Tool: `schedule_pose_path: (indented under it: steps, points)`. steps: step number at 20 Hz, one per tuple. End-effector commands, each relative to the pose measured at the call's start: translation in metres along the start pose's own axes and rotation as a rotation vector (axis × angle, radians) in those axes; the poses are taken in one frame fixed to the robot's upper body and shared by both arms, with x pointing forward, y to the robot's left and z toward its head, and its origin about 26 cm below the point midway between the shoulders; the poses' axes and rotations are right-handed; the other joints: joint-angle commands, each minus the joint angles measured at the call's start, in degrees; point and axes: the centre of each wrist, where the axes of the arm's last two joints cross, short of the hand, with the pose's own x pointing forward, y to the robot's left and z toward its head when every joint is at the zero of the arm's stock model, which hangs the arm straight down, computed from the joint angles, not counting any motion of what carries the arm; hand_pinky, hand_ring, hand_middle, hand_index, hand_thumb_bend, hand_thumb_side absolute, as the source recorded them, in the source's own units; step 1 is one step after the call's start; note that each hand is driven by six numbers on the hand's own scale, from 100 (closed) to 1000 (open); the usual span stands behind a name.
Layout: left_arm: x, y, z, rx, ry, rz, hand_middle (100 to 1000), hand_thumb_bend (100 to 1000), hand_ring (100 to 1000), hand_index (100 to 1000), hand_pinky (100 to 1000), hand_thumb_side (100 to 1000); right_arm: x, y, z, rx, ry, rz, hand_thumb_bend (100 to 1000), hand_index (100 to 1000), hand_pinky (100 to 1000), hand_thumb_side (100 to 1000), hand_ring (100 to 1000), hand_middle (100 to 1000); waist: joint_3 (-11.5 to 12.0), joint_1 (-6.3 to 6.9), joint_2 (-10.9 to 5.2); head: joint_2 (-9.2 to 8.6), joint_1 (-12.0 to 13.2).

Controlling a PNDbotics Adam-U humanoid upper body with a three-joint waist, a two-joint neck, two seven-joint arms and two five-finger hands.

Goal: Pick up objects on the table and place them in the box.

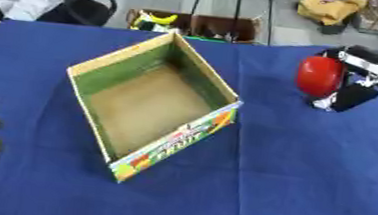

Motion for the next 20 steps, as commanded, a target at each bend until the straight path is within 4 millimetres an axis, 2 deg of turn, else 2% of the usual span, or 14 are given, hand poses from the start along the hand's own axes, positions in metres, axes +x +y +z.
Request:
schedule_pose_path:
  steps: [1,8,15,20]
  points:
    - [0.005,0.005,-0.002,-0.005,-0.014,-0.017,504,100,401,736,255,926,0.009,-0.033,0.013,-0.092,-0.015,0.027,100,608,470,215,573,634,0.0,-0.17,-1.62,-0.16,0.0]
    - [0.004,0.005,-0.002,-0.010,-0.009,-0.018,504,100,401,736,256,926,0.042,-0.055,0.014,-0.167,-0.100,0.039,100,603,470,235,570,628,0.2,-0.50,-2.26,0.03,-0.1]
    - [0.004,0.004,-0.001,-0.017,-0.007,-0.017,504,100,402,736,256,926,0.086,-0.072,0.005,-0.224,-0.208,0.037,100,601,470,242,566,623,0.8,-0.98,-2.63,0.19,-0.3]
    - [0.005,0.004,-0.002,-0.024,-0.009,-0.013,502,100,402,735,257,926,0.116,-0.077,-0.006,-0.235,-0.273,0.013,100,602,470,231,565,624,1.6,-1.50,-2.76,-0.02,-0.6]
